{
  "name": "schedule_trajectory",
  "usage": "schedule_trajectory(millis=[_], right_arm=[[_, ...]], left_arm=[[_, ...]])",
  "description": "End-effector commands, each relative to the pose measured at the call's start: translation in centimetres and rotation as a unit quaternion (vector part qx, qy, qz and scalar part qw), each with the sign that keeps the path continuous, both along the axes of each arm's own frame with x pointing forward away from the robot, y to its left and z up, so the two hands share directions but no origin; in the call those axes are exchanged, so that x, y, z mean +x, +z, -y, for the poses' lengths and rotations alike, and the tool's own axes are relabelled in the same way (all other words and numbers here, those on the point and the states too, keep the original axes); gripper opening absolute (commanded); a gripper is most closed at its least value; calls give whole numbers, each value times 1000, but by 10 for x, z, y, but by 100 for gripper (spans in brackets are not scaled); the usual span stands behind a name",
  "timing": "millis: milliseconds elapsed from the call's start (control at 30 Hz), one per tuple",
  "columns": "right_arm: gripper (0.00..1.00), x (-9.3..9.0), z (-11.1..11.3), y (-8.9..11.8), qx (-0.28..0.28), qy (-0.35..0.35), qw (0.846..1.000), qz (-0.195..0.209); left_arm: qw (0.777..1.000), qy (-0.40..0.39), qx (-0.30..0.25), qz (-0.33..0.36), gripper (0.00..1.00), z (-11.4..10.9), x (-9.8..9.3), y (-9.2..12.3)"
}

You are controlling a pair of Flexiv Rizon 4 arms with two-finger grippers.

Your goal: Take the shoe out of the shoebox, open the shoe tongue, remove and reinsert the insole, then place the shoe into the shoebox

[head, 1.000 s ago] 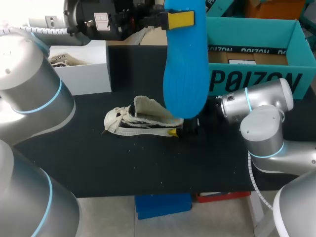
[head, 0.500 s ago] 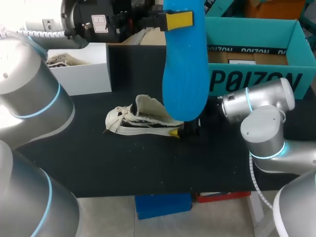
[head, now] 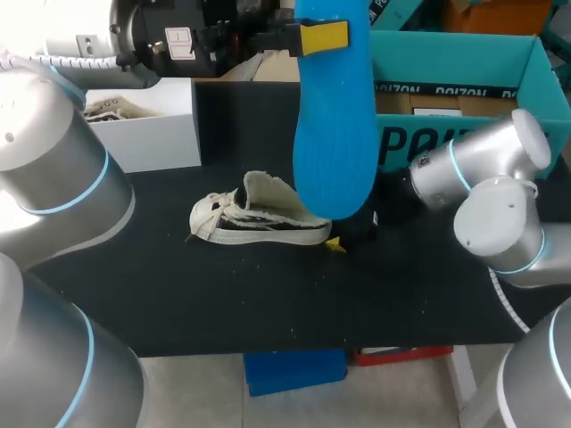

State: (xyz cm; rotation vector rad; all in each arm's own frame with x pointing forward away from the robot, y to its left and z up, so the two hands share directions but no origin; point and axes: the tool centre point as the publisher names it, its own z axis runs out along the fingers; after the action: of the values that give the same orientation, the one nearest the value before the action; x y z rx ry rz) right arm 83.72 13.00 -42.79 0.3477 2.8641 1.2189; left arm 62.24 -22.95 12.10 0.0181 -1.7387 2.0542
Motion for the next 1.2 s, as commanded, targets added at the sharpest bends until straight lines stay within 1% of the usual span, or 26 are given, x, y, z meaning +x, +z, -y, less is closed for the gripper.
schedule_trajectory(millis=[33,167,267,333,400,533,633,733,1200], right_arm=[[100,2,6,20,-115,11,993,-21],[100,8,4,31,-173,23,984,-28],[100,12,0,39,-220,25,974,-39],[100,14,-3,44,-257,28,965,-47],[100,16,-5,48,-281,29,958,-51],[100,18,-13,55,-342,37,937,-59],[100,18,-20,58,-369,47,926,-60],[100,18,-24,56,-386,53,919,-62],[100,20,-37,45,-446,51,892,-53]], left_arm=[[1000,1,0,0,0,1,-1,0],[1000,1,0,0,0,1,-1,0],[1000,1,0,0,0,1,-1,0],[1000,1,0,0,0,1,-1,0],[1000,1,0,0,0,1,-1,0],[1000,1,0,0,0,1,-1,0],[1000,1,0,0,0,1,-1,0],[1000,1,0,0,0,1,-1,0],[1000,1,0,0,0,1,-1,0]])
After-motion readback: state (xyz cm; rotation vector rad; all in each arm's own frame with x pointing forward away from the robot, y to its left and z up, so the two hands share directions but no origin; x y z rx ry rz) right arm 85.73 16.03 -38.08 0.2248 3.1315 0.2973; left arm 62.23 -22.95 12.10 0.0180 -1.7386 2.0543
